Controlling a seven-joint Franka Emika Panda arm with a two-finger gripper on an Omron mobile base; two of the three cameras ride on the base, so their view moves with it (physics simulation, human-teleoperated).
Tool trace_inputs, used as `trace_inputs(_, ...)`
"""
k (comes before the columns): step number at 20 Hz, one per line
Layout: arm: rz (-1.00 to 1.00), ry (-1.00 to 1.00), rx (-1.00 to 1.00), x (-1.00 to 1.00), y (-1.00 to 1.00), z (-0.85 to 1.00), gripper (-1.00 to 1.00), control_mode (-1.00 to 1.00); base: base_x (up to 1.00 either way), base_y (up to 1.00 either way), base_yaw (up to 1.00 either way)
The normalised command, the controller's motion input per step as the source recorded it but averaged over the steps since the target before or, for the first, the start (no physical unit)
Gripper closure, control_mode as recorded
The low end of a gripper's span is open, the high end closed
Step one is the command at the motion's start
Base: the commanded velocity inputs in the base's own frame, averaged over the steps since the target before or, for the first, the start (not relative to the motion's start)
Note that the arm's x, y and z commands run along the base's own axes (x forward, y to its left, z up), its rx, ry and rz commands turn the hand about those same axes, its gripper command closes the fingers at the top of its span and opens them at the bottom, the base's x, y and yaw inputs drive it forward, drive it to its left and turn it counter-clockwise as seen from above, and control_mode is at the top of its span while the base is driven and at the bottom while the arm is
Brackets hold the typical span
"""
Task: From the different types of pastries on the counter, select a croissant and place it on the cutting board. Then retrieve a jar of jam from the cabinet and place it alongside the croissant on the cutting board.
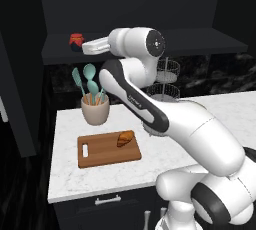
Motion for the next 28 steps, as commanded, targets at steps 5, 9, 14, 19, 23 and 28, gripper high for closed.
trace_inputs(5, 0.0, 0.0, 0.0, 0.16, 0.08, -0.07, -1.0, -1.0, 0.0, 0.0, 0.0)
trace_inputs(9, 0.0, 0.0, 0.0, 0.21, 0.06, -0.07, -1.0, -1.0, 0.0, 0.0, 0.0)
trace_inputs(14, 0.0, 0.0, 0.0, 0.24, 0.07, -0.07, -1.0, -1.0, 0.0, 0.0, 0.0)
trace_inputs(19, 0.0, 0.0, 0.0, 0.29, 0.01, -0.08, -1.0, -1.0, 0.0, 0.0, 0.0)
trace_inputs(23, 0.0, 0.0, 0.0, 0.29, 0.1, -0.07, -1.0, -1.0, 0.0, 0.0, 0.0)
trace_inputs(28, 0.0, 0.02, 0.0, 0.18, 0.21, -0.01, -1.0, -1.0, 0.0, 0.0, 0.0)
